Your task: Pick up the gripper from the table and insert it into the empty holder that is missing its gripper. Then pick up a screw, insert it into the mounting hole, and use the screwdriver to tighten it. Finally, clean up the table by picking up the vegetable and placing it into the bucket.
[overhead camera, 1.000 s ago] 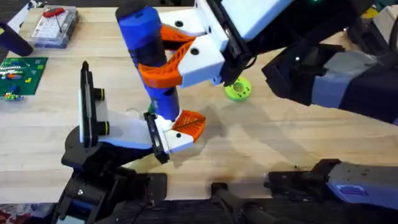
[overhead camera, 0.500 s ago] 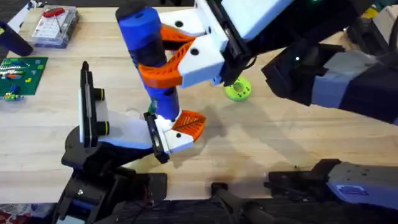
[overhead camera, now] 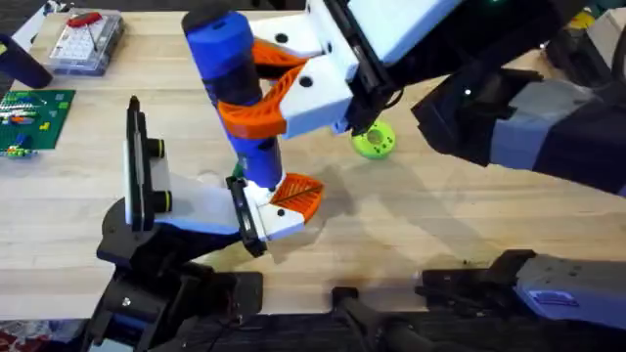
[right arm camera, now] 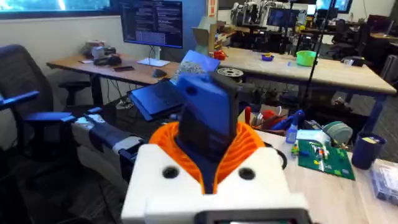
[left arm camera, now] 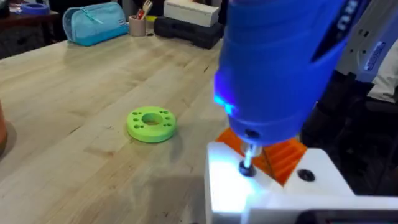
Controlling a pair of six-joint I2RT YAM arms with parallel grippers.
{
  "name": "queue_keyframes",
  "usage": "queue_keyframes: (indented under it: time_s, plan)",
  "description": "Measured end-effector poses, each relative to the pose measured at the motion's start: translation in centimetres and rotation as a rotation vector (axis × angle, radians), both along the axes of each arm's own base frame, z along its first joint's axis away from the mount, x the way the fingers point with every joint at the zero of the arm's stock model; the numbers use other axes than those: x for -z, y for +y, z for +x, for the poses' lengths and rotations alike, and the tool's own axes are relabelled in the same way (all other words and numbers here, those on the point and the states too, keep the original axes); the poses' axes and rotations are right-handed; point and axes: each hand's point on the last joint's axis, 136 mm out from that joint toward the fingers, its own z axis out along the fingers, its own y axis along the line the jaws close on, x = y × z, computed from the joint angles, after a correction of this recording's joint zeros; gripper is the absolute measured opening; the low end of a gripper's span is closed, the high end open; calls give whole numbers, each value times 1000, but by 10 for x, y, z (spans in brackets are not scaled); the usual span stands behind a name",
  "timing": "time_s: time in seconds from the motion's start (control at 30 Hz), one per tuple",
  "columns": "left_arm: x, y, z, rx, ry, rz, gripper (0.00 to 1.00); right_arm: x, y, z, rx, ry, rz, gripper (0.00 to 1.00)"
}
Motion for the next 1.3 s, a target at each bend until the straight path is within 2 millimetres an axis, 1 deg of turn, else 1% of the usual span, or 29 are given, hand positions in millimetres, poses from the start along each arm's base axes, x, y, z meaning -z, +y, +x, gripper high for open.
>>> queue_keyframes:
  time_s: [0.37,1.3]
  plan:
    - [0,0,0,0,0,0,15,5,2,2,2,12,-16,49]
    - [0,0,0,0,3,-1,16,6,1,1,-8,14,-23,49]
